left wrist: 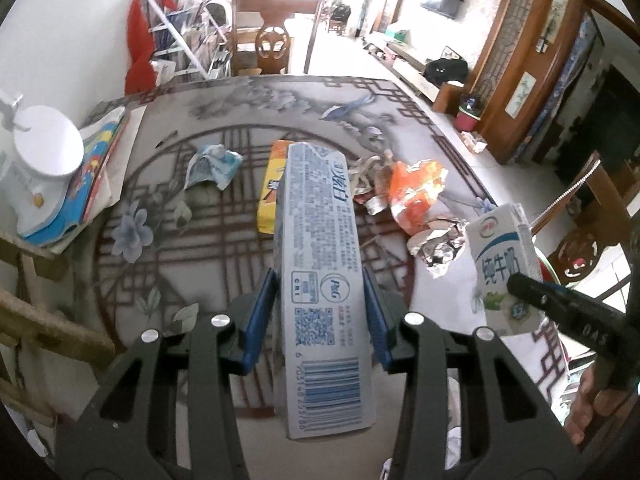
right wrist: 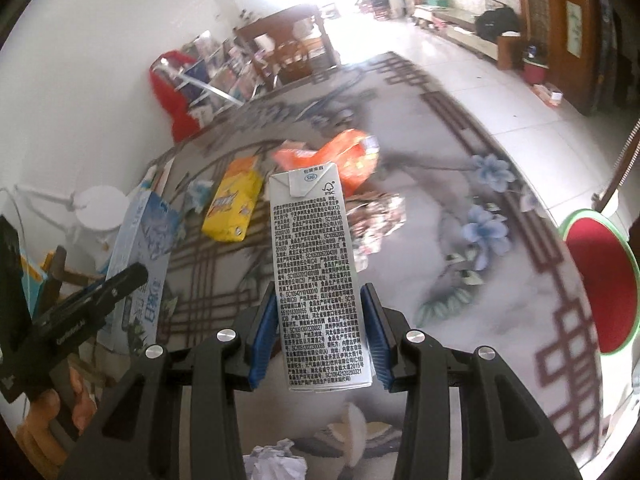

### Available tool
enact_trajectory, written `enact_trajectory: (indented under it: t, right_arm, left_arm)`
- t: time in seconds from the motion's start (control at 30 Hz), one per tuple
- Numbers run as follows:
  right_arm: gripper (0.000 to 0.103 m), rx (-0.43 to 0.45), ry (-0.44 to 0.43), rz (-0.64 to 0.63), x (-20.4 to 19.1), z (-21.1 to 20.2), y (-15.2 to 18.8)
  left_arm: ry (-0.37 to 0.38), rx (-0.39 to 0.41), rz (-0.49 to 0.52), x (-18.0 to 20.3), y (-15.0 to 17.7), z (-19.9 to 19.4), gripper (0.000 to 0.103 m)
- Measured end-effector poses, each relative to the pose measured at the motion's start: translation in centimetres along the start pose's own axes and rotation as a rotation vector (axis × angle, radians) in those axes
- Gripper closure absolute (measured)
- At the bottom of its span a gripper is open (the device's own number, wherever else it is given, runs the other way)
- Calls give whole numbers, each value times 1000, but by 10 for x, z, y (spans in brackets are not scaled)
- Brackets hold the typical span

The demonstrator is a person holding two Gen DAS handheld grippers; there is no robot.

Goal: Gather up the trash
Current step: 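Carry the toothpaste box and milk carton over the red bucket with both tools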

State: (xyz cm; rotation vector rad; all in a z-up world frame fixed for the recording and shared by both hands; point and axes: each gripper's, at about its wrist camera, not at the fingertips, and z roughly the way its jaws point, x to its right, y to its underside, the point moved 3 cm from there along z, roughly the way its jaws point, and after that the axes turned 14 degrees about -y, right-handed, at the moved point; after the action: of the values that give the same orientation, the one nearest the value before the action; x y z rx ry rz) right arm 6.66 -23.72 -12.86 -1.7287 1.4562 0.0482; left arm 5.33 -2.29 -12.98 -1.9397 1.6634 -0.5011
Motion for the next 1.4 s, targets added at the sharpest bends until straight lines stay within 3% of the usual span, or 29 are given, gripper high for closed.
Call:
enact_trajectory:
  t: [0.5,0.63,0.7,0.83,0.93,1.03,1.13,1.2,1.23,1.27,1.3,1.4]
  right_arm:
    - [64,31,13,23,20,-24,-1]
    - [64,29,17,37,26,-26,3]
    - [64,27,19,40,29,-28,5]
    - [64,17,21,56,35,-28,10]
    - [64,10,23,67,38,-28,13]
    - [64,8,20,66,37,-28,14]
    - [64,12,15,61,35,-30,15]
    - [64,11,11,59,34,-31,16]
    - [64,10,10,59,35,-32,17]
    - [64,8,10,62,36,-31,17]
    - [64,5,10,68,38,-31,18]
    - [64,6,11,80,44,-31,15]
  left_arm:
    - [20,1,28,29,5,-9,62]
    - [-34,-58,-38,7,14,10,57]
    - [-67,-137,-85,-11,26,31,57]
    - [-53,-241,-167,-28,46,54,57]
    - [-16,-235,-142,-18,44,56,40]
    - [15,-202,-65,7,37,54,35]
    - [-2,-208,2,27,34,65,35]
    - [-1,-261,7,31,37,79,35]
    - [-2,-284,7,31,39,86,39]
    - [-2,-294,2,31,41,89,53]
    - [9,-306,-5,30,44,92,60]
    - [19,-294,-21,28,42,88,61]
